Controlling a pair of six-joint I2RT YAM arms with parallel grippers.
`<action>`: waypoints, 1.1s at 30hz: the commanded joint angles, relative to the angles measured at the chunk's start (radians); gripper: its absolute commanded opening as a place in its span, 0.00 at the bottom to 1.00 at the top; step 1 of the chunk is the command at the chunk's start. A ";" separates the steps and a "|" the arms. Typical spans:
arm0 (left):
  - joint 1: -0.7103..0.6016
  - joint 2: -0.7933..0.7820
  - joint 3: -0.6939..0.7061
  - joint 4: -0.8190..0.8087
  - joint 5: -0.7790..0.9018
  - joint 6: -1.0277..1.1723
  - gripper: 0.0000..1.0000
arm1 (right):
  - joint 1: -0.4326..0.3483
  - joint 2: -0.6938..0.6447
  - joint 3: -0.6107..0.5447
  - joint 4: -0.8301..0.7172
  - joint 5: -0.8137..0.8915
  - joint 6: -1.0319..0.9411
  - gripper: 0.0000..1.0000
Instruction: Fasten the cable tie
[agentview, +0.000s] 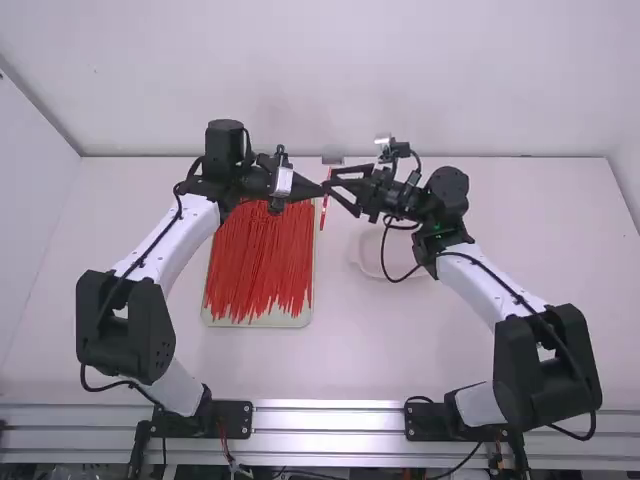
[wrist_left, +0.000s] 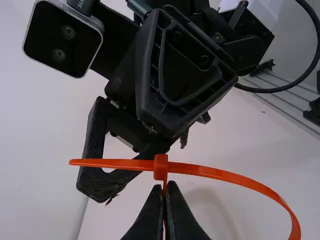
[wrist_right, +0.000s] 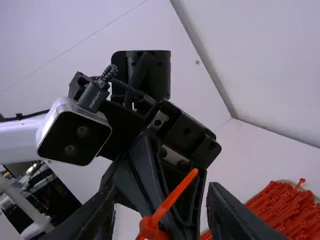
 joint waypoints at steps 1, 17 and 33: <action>-0.005 -0.006 -0.008 -0.004 0.037 0.018 0.02 | 0.003 0.004 0.024 0.007 0.000 0.000 0.49; -0.005 -0.006 -0.008 -0.008 0.051 0.022 0.02 | 0.004 0.004 0.024 0.008 0.000 -0.005 0.00; -0.004 -0.006 -0.011 -0.030 -0.011 0.027 0.02 | 0.004 0.004 0.024 0.028 -0.007 -0.022 0.00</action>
